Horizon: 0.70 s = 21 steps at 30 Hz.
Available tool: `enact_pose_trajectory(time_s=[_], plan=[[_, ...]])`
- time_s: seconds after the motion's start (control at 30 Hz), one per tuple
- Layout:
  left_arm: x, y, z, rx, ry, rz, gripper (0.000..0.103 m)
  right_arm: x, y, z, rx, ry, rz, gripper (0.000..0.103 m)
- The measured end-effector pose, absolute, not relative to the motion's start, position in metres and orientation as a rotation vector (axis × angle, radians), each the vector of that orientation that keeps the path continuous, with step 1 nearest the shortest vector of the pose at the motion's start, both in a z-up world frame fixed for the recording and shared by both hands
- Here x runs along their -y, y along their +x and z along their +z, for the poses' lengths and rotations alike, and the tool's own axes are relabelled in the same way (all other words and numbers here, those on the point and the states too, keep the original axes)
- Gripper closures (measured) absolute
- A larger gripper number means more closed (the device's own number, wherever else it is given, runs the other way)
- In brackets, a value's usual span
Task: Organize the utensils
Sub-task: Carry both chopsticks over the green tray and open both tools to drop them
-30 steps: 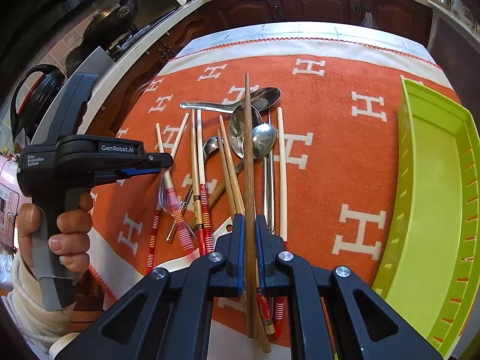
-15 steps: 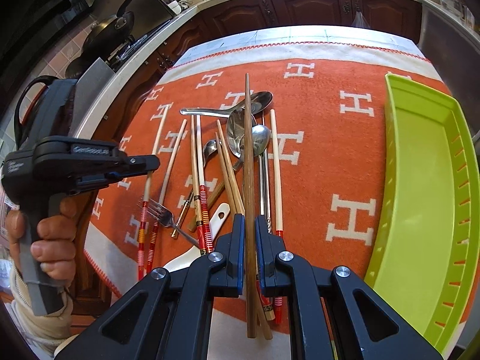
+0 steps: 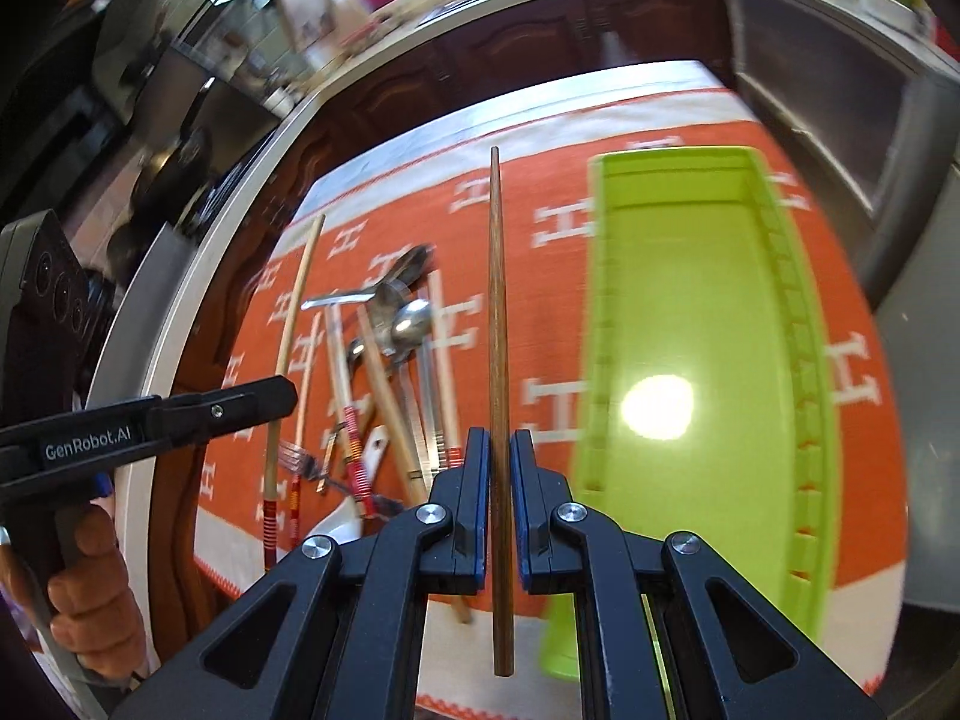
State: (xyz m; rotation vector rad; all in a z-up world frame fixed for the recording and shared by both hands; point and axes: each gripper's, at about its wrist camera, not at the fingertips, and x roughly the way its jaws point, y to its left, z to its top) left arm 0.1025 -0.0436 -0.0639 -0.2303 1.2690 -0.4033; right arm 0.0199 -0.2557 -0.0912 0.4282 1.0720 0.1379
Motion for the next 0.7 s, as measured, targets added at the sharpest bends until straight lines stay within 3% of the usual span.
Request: enact_pose_trajectory(time_s=[0.47,0.63,0.7], plan=[[0.163,0.119,-0.081,-1.264,-0.112,-0.480,0.099,0.344,-0.002,-0.104,-1.066,0.490,-0.026,0.095],[0.181,0.123,-0.093,-1.262,-0.040,-0.463,0.099,0.354,-0.002,-0.107,-1.049,0.488,-0.086,0.078],[0.181,0.123,-0.100,-1.286,-0.032,-0.456,0.099,0.359,-0.001,-0.108,-1.043,0.477,-0.110,0.077]])
